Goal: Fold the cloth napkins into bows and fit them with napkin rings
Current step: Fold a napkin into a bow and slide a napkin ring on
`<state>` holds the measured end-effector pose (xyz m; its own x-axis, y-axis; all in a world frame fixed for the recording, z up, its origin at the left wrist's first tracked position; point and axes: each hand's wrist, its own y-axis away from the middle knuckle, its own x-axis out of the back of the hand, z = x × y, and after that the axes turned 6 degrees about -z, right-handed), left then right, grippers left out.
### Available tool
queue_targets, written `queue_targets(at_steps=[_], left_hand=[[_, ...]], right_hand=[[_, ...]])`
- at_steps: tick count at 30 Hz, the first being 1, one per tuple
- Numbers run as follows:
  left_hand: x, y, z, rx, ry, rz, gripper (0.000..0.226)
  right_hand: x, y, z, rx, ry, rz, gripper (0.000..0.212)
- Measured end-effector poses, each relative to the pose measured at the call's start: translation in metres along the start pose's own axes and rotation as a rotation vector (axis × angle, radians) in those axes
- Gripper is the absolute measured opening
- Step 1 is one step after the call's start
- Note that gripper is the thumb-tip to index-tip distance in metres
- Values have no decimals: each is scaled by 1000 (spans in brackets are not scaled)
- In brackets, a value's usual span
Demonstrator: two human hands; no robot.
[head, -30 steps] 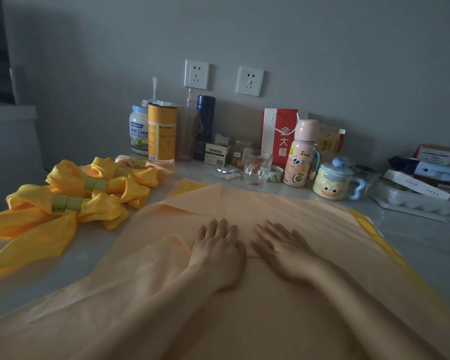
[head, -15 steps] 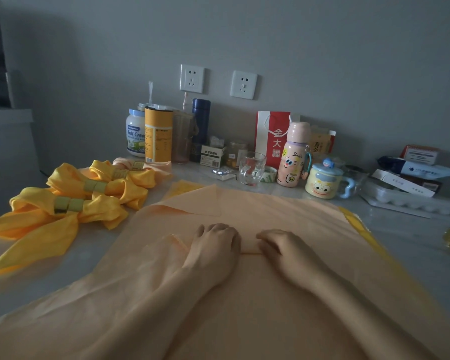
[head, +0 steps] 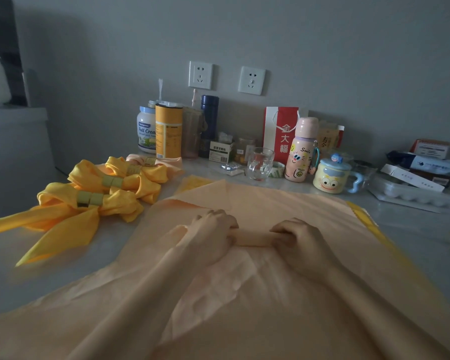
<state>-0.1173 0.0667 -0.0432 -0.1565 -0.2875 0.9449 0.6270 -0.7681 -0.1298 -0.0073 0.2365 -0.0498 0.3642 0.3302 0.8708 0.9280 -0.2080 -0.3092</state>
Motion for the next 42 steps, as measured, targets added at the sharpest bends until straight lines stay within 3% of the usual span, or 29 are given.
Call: queue_targets(at_steps=[6,8,13,15,17,20,22,28,31,35,39,42], left_hand=[[-1,5,10,-42,-58,73,26],[2,6,14,-29,-68,47,26],[6,12,31,79,-57,-97,32],[-1,13,34,82,-114,-81,33],[-10,15,35,65,-191,-62,34],[-22,14,34,42,-221,-62,39],[-25,13,32,39,-212,-78,41],[-25,10,25,56,-106,-116,45],[-24,9,23,75,-57,-155,48],[-17,6,19,38,68,-194,44],[-8,4,4,-26,259,-256,48],[-6,5,-1,-40,245,-257,46]], right_hand=[[2,12,-9,-8,82,33,19],[2,17,-10,-15,113,0,10],[2,26,-10,47,247,-1,35],[6,27,-12,35,274,-69,34],[6,26,-13,29,229,-50,38],[-1,23,-11,3,250,21,27],[-8,20,-12,63,286,25,38],[-18,15,-20,-27,243,-416,52],[-8,14,-12,-149,263,-489,56],[-2,19,7,-216,247,-413,52],[0,24,9,-132,119,-212,43],[3,26,4,-87,-22,-112,30]])
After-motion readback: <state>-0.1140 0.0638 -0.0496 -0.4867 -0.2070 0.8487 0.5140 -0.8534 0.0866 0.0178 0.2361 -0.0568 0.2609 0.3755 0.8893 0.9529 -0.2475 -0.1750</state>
